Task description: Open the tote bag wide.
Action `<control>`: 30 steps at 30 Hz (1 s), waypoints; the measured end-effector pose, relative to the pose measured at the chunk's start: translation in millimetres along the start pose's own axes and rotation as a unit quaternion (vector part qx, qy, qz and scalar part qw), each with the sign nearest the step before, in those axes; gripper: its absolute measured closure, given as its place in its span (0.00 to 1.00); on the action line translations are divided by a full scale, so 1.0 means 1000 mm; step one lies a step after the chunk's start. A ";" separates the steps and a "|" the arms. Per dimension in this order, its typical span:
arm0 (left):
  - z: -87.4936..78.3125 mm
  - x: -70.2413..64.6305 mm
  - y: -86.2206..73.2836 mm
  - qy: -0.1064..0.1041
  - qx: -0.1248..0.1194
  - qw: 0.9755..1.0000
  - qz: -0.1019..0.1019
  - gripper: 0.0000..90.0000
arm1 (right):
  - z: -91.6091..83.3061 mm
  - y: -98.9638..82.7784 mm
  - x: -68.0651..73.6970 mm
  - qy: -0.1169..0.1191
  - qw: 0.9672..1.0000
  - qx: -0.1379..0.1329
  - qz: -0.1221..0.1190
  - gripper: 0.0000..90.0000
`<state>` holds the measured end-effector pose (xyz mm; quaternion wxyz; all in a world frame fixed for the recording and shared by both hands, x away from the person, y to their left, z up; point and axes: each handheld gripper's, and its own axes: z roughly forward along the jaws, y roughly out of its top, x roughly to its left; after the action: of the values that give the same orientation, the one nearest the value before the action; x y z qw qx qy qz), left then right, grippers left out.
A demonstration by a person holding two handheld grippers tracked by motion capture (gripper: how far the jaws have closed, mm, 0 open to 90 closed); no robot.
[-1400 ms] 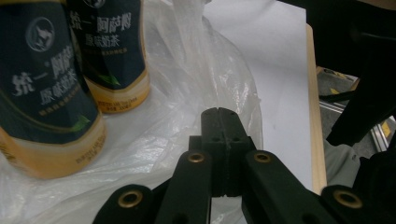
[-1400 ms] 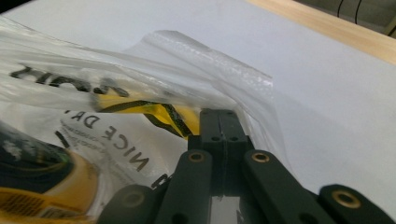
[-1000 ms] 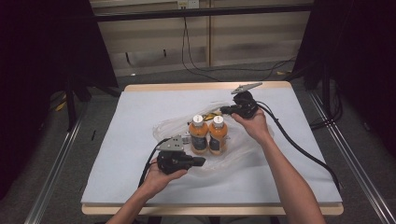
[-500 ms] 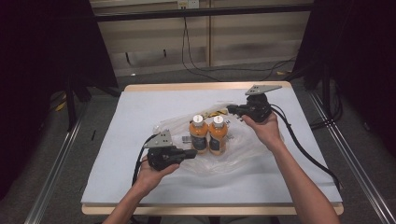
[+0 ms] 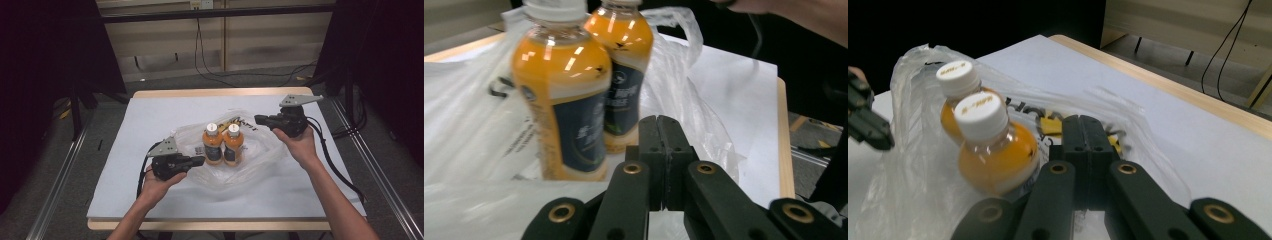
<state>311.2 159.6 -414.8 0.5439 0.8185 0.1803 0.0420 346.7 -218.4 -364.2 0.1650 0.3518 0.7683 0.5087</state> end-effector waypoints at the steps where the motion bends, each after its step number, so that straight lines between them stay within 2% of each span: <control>1: -0.002 0.000 0.000 0.005 0.000 1.000 -0.002 0.99 | -0.004 -0.004 0.001 0.000 1.000 -0.001 0.000 1.00; 7: -0.026 0.002 -0.004 0.036 -0.018 0.999 -0.007 0.94 | -0.031 -0.024 0.011 -0.012 1.000 -0.012 0.001 1.00; 9: -0.033 0.002 -0.007 0.050 -0.017 0.998 -0.015 0.84 | -0.042 -0.031 0.015 -0.014 1.000 -0.014 -0.003 0.99; 10: -0.037 0.002 -0.009 0.053 -0.014 0.998 -0.012 0.81 | -0.047 -0.035 0.018 -0.019 1.000 -0.014 -0.003 0.89; 12: -0.043 0.001 -0.012 0.065 -0.017 0.998 -0.016 0.72 | -0.055 -0.040 0.021 -0.032 0.999 -0.014 -0.002 0.85; 13: -0.046 -0.001 -0.014 0.070 -0.020 0.997 -0.021 0.68 | -0.060 -0.043 0.023 -0.034 0.999 -0.017 -0.002 0.82; 16: -0.057 -0.004 -0.018 0.088 -0.024 0.996 -0.015 0.52 | -0.073 -0.050 0.029 -0.033 0.999 -0.033 0.000 0.64; 17: -0.060 -0.005 -0.020 0.101 -0.023 0.994 -0.015 0.46 | -0.078 -0.053 0.032 -0.033 0.999 -0.039 -0.003 0.60; 18: -0.063 -0.005 -0.022 0.103 -0.025 0.994 -0.016 0.39 | -0.082 -0.056 0.033 -0.034 0.999 -0.040 0.000 0.55; 20: -0.070 -0.007 -0.027 0.119 -0.018 0.993 -0.015 0.32 | -0.087 -0.064 0.036 -0.047 0.998 -0.036 0.004 0.44; 24: -0.078 -0.005 -0.039 0.121 -0.022 0.992 -0.027 0.21 | -0.096 -0.077 0.042 -0.063 0.997 -0.033 0.016 0.30; 27: -0.085 -0.005 -0.046 0.128 -0.019 0.991 -0.035 0.15 | -0.100 -0.086 0.046 -0.076 0.996 -0.029 0.024 0.22; 28: -0.088 -0.006 -0.048 0.137 -0.013 0.990 -0.035 0.13 | -0.102 -0.090 0.048 -0.081 0.996 -0.027 0.031 0.20; 29: -0.090 -0.005 -0.050 0.134 -0.021 0.990 -0.042 0.10 | -0.103 -0.093 0.048 -0.082 0.996 -0.027 0.035 0.20; 30: -0.092 -0.006 -0.051 0.139 -0.022 0.989 -0.048 0.09 | -0.105 -0.096 0.049 -0.082 0.996 -0.027 0.035 0.19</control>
<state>268.1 255.4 -423.3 0.5331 0.7827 0.2924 0.1326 212.4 -276.6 -400.6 0.2193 0.4146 0.7252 0.5041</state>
